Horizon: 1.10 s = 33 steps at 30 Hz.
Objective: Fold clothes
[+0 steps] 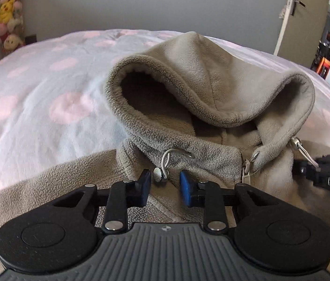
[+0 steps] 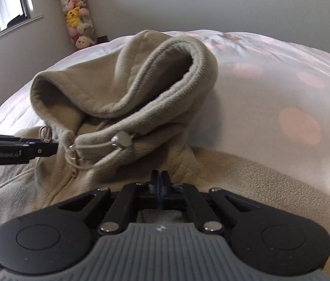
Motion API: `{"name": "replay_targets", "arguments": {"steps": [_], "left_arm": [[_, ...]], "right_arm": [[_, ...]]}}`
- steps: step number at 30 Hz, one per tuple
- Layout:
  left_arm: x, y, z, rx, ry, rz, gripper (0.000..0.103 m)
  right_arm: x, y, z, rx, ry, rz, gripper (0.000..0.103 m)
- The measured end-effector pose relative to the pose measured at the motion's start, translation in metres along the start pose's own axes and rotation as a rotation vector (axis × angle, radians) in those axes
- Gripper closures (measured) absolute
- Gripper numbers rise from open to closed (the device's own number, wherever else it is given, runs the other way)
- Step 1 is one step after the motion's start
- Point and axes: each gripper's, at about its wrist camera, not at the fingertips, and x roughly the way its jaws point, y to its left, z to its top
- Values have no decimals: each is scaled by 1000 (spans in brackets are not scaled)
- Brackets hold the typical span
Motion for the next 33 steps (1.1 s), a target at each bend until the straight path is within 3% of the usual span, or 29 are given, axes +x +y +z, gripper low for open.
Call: {"name": "replay_targets", "arguments": {"steps": [5,6,7,9,12,16,19,24,27,28,30,33], "left_arm": [[-8,8,5,-21,28,-29,78],[-15,10,8,-13,43,-28,83],[-22,12,5,7,63,11,88],[-39,17,-3,46,97,67,85],[-81,35,-25,45,144,73,85],[-144,50,-62,31,211,72,85],[-188,46,-84,49,266,60,85],[-272,20,-114,160,333,28,76],[-314,2,-128,253,366,34,61],[-327,-3,-132,280,364,33,58],[-351,-11,-139,318,365,29,58],[-379,-16,-151,341,360,26,54]], "right_arm": [[-1,0,4,10,12,-1,103],[-6,-2,6,12,20,1,103],[-11,-3,8,14,28,3,103],[-26,-10,5,23,58,-40,103],[-70,-27,-12,15,47,-23,95],[-137,-44,-48,-4,74,21,77],[-186,-49,-82,3,138,12,76],[-259,-51,-135,124,200,11,64],[-300,-40,-162,172,226,-14,62],[-315,-37,-171,189,228,-16,58],[-343,-29,-188,208,233,-8,46],[-380,-17,-210,208,237,-34,45]]}}
